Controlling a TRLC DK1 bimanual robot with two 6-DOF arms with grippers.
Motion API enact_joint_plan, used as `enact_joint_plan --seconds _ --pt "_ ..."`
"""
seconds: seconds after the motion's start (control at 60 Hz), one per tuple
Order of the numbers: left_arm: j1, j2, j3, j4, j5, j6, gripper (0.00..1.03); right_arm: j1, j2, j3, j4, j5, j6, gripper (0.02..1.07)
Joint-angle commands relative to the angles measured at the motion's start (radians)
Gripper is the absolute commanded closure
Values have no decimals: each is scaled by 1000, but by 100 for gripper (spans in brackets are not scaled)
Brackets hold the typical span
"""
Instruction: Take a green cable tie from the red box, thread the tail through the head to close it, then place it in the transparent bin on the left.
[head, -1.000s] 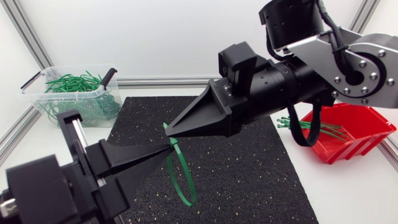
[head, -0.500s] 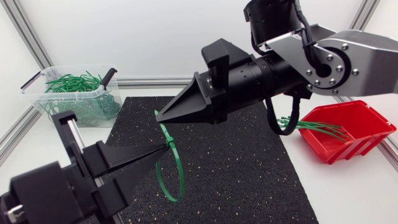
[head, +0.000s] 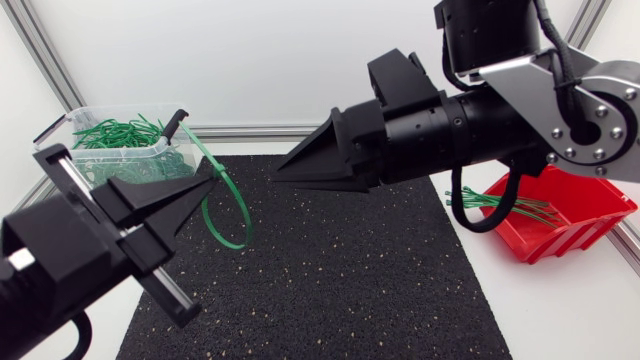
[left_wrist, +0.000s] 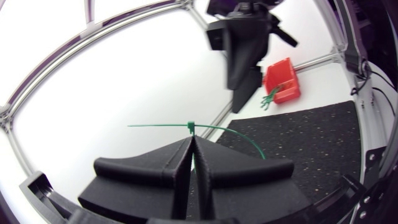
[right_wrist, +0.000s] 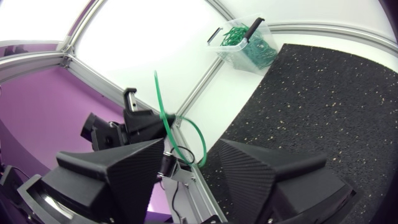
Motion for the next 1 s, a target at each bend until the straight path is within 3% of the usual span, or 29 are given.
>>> enact_joint_plan --seconds 0.0,0.25,0.45,0.65,0.767,0.983 --pt "187 27 6 44 76 4 99 0 -26 -55 5 56 -68 6" --pt "776 251 242 35 403 -235 99 -18 -83 -141 44 195 -157 6" --pt "1050 565 534 -74 481 -364 99 -25 -148 -202 65 332 -226 6" --pt "1167 797 742 -183 490 -405 99 -84 -186 -248 70 413 -315 6" --pt "1187 938 874 -293 490 -415 99 -101 -214 -282 93 439 -342 6" --pt "1220 1185 1075 -402 473 -439 99 -130 -261 -323 84 442 -349 6"
